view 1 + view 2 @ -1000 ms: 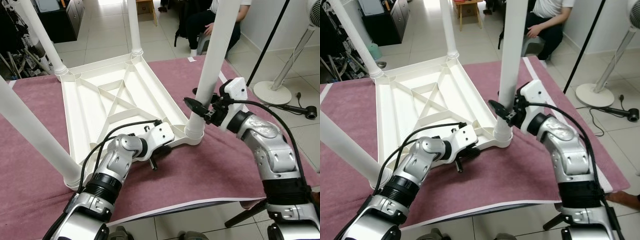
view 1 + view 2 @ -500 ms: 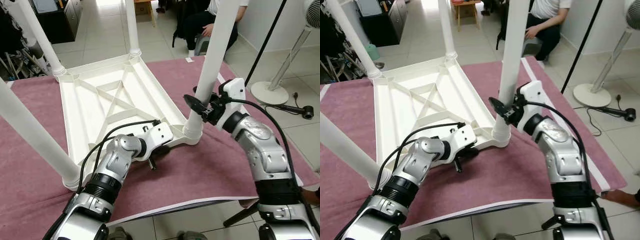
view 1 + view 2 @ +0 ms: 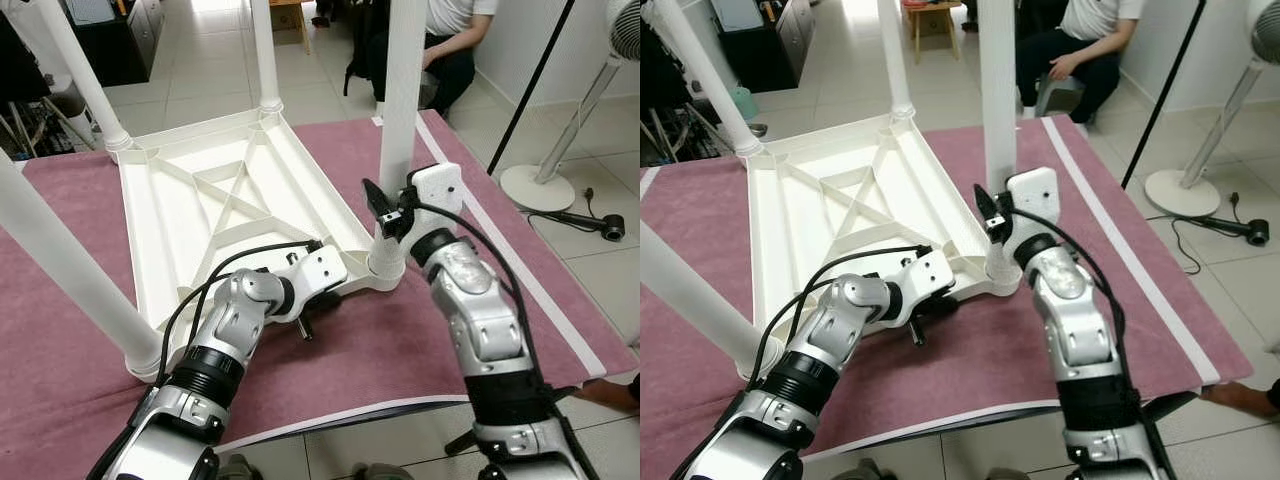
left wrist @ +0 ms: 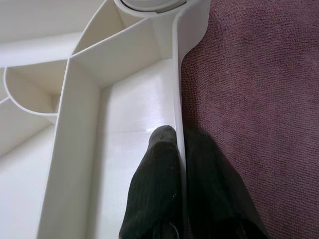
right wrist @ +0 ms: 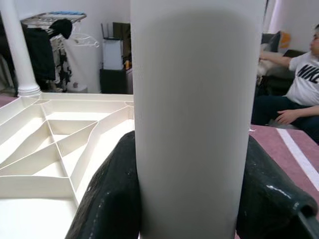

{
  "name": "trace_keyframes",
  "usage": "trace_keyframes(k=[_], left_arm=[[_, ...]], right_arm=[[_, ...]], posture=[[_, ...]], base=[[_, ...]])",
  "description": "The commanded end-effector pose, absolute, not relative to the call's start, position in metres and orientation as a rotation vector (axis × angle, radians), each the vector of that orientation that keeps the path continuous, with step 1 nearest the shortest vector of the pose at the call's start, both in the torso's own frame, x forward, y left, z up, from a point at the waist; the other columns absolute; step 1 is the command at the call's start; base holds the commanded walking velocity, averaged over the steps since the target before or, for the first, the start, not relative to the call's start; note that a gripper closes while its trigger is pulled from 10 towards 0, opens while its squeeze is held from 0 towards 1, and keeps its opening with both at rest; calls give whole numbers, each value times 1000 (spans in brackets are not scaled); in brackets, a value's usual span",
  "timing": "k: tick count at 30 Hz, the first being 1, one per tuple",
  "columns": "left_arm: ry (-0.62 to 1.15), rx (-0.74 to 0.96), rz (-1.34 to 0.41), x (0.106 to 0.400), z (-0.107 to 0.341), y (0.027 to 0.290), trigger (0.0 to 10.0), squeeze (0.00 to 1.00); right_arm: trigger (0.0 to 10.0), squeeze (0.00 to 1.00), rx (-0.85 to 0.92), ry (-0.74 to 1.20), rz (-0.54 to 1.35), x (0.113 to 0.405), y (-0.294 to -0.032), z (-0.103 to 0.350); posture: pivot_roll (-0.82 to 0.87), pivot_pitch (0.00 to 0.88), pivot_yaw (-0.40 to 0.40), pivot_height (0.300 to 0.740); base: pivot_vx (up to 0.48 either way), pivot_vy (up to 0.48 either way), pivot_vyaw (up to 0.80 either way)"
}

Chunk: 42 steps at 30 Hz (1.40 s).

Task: Building children table

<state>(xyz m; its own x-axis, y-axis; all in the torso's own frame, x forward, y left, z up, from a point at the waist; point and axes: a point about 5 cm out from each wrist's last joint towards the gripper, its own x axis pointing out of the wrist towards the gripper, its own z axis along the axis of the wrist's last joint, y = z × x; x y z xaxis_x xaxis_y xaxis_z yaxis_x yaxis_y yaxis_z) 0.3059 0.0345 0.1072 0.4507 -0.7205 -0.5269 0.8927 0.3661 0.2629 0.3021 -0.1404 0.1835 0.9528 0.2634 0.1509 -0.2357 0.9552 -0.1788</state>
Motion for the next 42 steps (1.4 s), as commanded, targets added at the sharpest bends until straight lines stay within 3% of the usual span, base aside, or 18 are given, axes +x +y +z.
trace_keyframes(k=[1, 12, 29, 35, 42], left_arm=[[312, 632, -634, 321, 98, 60, 10000, 0], [311, 628, -638, 322, 98, 59, 10000, 0], [311, 635, -654, 321, 98, 57, 10000, 0], [309, 633, -658, 321, 98, 55, 10000, 0], [309, 634, -659, 321, 97, 54, 10000, 0]], right_arm=[[10000, 0, -162, 9, 232, 294, -145, 141], [10000, 0, -113, -23, 245, 276, -152, 131], [10000, 0, -44, 46, -29, 280, -163, 122], [10000, 0, -170, 89, -215, 278, -174, 118], [10000, 0, -142, 94, -286, 275, -172, 116]], posture=[[-10, 0, 86, 740], [-22, 0, 94, 740], [-25, 0, 106, 740], [-28, 0, 106, 740], [-29, 0, 104, 740]], base=[[0, 0, 0], [0, 0, 0], [0, 0, 0], [0, 0, 0], [0, 0, 0]])
